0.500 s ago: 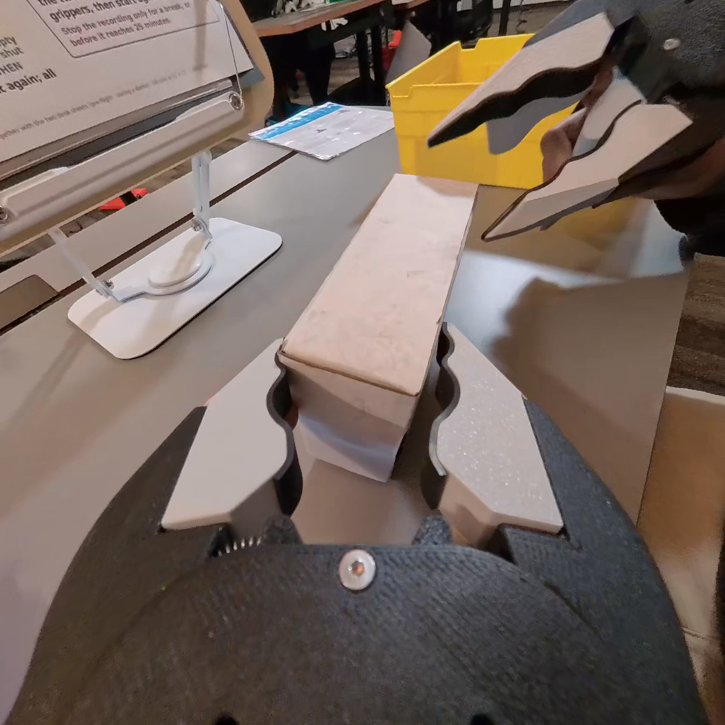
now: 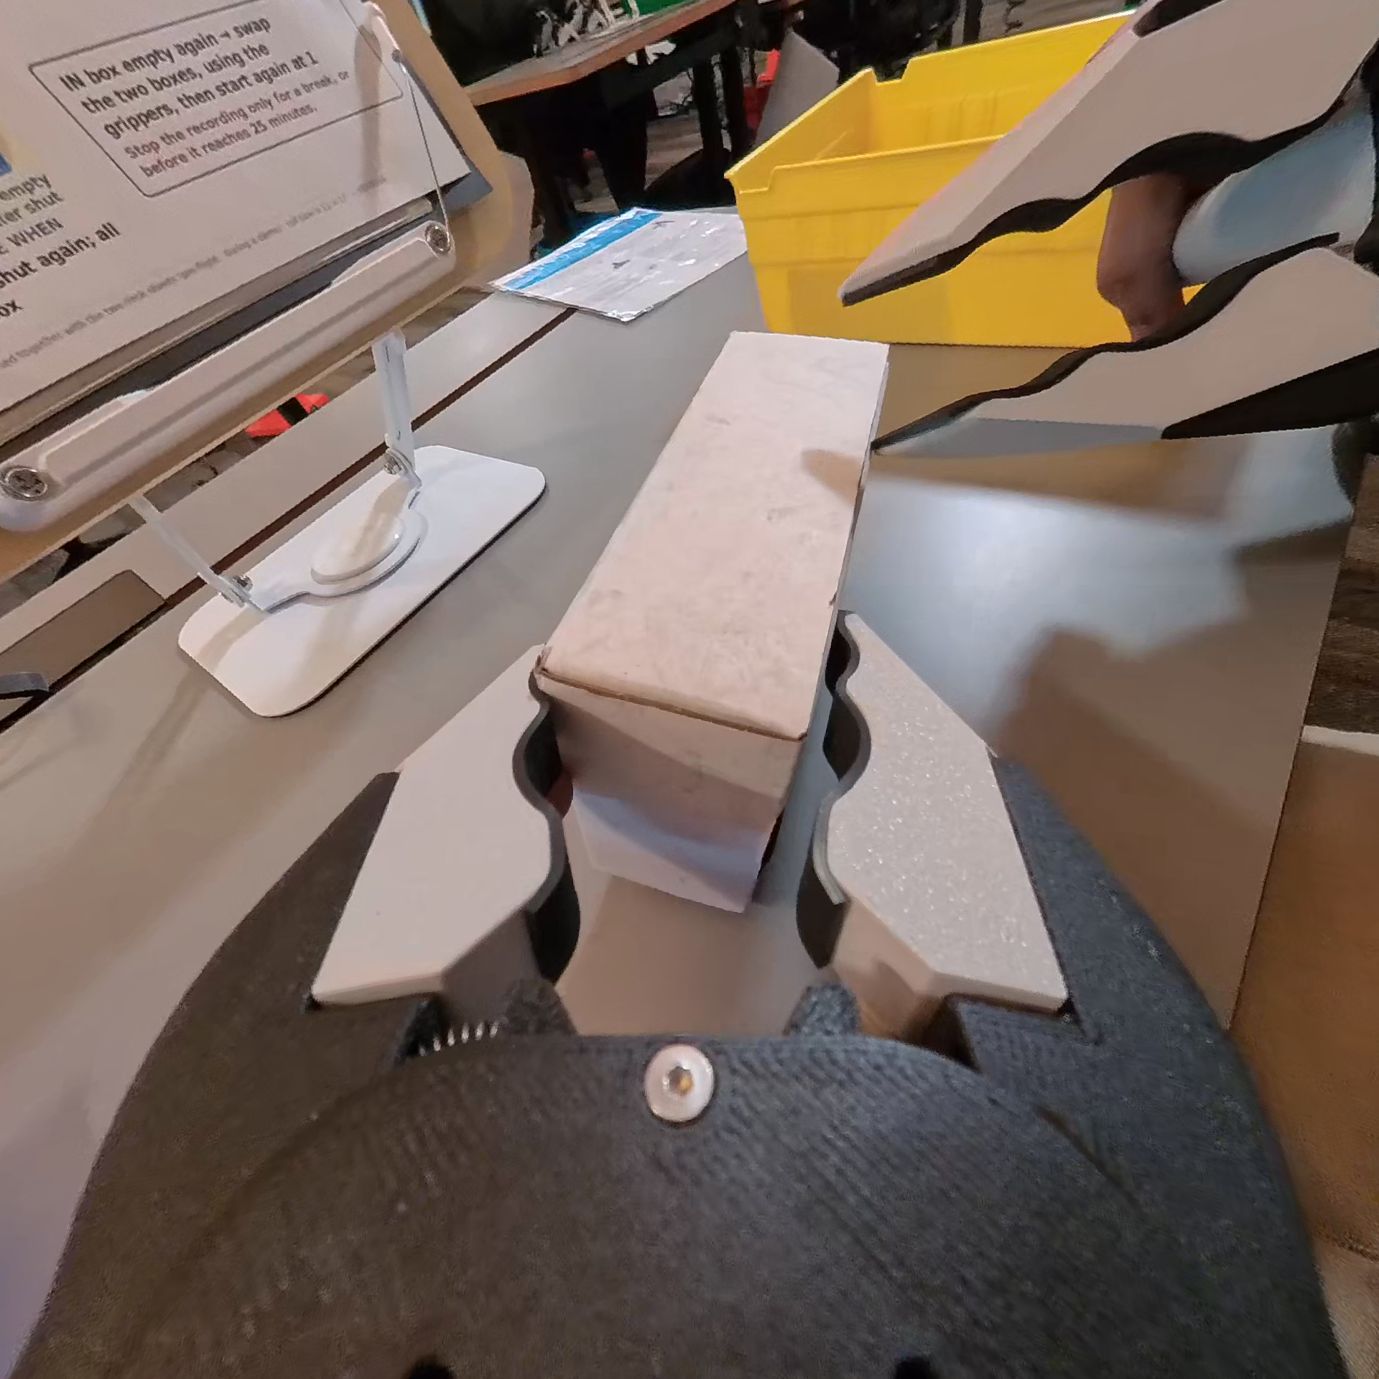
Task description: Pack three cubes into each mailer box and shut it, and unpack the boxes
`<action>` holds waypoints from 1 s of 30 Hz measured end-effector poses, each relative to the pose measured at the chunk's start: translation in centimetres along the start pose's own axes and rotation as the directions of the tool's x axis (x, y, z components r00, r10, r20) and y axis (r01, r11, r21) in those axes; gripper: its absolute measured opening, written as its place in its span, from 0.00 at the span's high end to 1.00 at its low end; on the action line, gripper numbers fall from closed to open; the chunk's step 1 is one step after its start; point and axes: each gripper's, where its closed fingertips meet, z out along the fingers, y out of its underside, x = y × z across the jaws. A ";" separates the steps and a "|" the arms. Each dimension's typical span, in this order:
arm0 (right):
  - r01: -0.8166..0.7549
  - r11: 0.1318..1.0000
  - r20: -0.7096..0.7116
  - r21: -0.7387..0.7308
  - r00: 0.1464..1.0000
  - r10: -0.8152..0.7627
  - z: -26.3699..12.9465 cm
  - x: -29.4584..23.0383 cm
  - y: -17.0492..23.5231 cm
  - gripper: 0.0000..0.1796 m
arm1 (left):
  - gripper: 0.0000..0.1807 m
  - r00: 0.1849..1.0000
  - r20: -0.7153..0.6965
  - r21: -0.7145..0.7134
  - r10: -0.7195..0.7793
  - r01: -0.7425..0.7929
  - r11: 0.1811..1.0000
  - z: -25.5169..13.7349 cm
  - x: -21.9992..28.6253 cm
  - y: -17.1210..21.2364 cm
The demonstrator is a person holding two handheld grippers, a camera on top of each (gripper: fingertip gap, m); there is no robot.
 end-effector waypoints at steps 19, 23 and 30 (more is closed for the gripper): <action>0.353 0.932 -0.074 -0.078 0.930 -0.359 -0.1 -0.7 0.4 0.89 | 0.64 0.964 0.080 -0.046 0.254 -0.251 0.967 -0.2 0.7 -0.8; 0.309 0.949 -0.057 -0.067 0.948 -0.313 0.0 -0.7 0.7 0.90 | 0.65 0.953 0.094 -0.060 0.288 -0.284 0.957 -0.2 0.8 -0.8; 0.353 0.933 -0.068 -0.073 0.932 -0.357 0.3 -1.2 0.6 0.99 | 0.65 0.969 0.060 -0.059 0.240 -0.237 0.970 -0.2 1.0 -0.7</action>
